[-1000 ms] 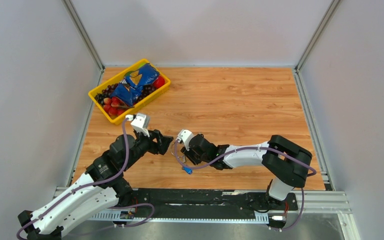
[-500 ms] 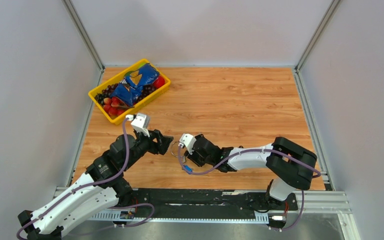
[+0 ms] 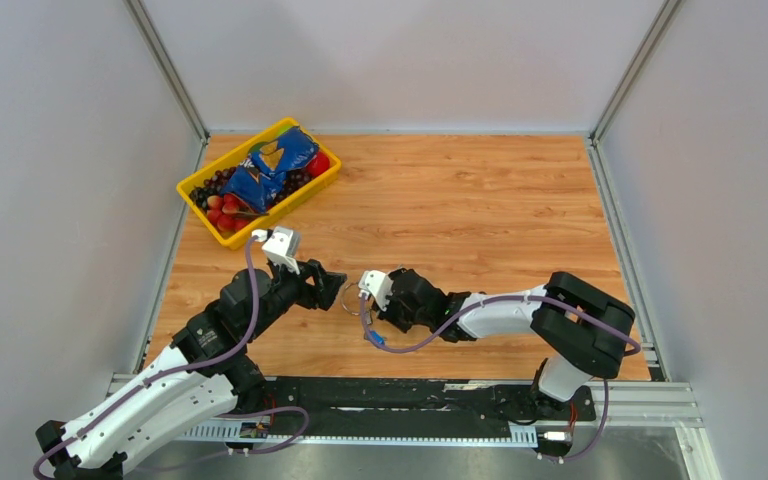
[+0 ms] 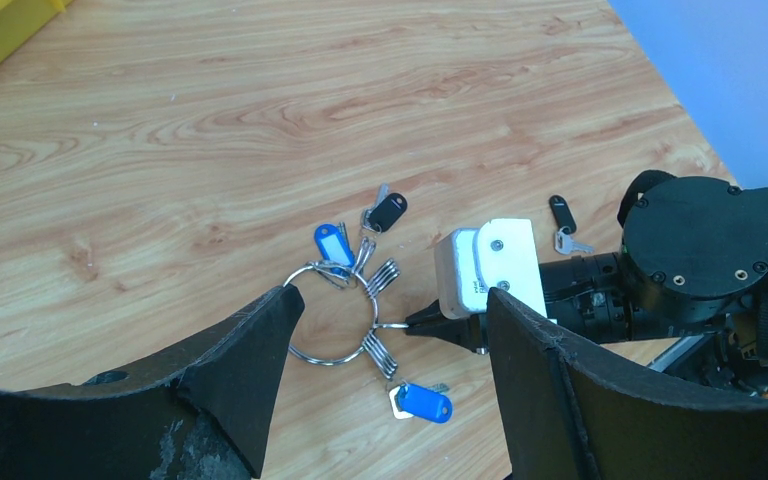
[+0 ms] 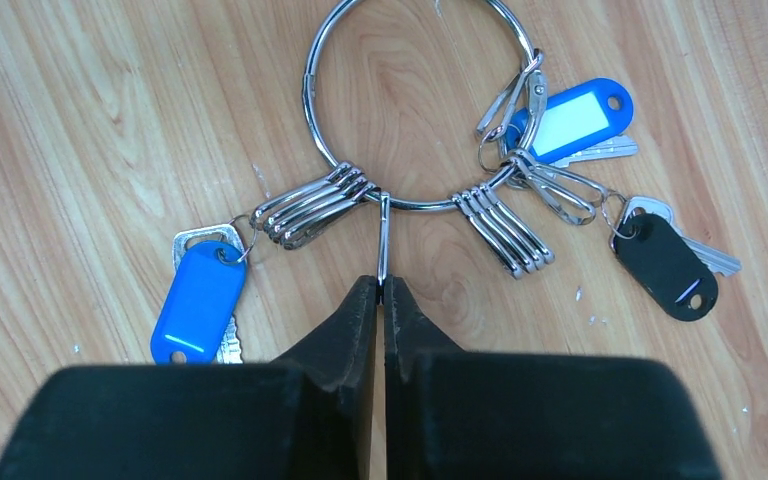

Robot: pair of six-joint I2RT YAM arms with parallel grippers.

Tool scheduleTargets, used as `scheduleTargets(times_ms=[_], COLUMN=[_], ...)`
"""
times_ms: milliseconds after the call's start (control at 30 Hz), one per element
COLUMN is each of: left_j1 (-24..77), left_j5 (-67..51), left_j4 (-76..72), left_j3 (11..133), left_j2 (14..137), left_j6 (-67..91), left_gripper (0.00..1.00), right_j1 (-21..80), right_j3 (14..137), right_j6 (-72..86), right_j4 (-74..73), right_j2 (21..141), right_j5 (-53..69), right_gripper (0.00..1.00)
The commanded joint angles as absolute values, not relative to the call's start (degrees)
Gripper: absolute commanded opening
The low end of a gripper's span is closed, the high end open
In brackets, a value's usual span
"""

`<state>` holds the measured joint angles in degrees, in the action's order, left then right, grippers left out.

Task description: Put the keys on the keyring

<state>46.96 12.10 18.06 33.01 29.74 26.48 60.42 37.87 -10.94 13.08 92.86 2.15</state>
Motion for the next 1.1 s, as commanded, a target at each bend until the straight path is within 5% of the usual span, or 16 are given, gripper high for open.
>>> scheduleTargets(times_ms=[0,267,633,1067], left_j1=[47.11,47.09,47.11,47.11], left_j5=[12.19,9.64,-2.60,-23.46], left_j4=[17.76,17.88,17.84,12.55], left_j3=[33.01,34.04,40.24,47.35], left_j2=[29.58,29.72,29.37,35.84], left_j6=[25.75,26.54,25.05,19.11], left_gripper=[0.78,0.78,0.79,0.79], right_j1=[59.97,59.89,59.83,58.33], right_j3=[36.65,37.18,48.13,71.48], right_j6=[-11.32,-10.30,-9.05,-2.21], right_j4=[13.37,10.54,-13.01,-41.46], right_j2=[92.95,88.16,73.58,76.37], right_j5=[3.67,4.46,3.64,3.50], right_gripper=[0.01,0.00,0.00,0.00])
